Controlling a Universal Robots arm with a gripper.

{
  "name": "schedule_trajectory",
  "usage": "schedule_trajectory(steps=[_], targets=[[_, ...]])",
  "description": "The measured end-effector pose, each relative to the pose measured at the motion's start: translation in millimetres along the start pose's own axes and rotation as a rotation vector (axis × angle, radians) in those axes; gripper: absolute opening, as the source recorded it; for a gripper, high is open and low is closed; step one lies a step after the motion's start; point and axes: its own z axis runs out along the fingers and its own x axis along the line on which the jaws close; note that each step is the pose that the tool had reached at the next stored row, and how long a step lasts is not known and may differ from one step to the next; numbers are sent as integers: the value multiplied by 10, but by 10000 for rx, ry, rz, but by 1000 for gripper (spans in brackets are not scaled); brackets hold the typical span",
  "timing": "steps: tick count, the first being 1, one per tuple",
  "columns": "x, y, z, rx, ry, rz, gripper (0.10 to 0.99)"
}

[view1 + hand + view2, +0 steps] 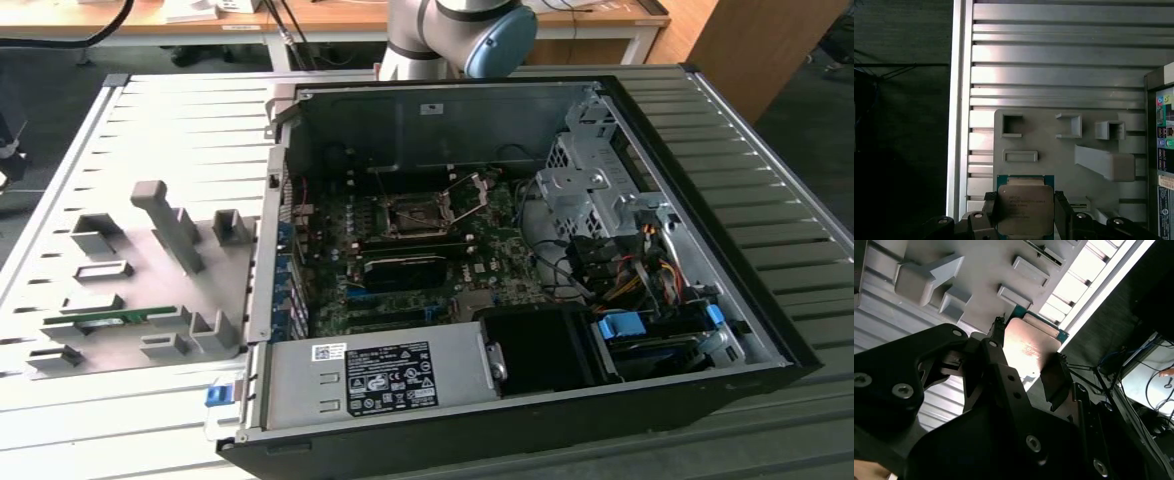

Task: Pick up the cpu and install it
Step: 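Pick up the cpu and move it towards the insertion slot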

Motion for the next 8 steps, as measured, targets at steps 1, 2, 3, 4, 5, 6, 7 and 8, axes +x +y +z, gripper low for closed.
schedule_trajectory(steps=[1,2,3,4,5,6,7,8], targets=[[0,0,-10,0,-1,0,541],[0,1,-20,-1,-1,0,541],[0,2,-31,0,0,1,541],[0,3,-41,-1,-2,1,541],[0,4,-51,-1,-1,1,541],[0,5,-62,-1,-1,1,541],[0,6,-75,-1,-1,1,541],[0,7,-88,0,0,3,541]])
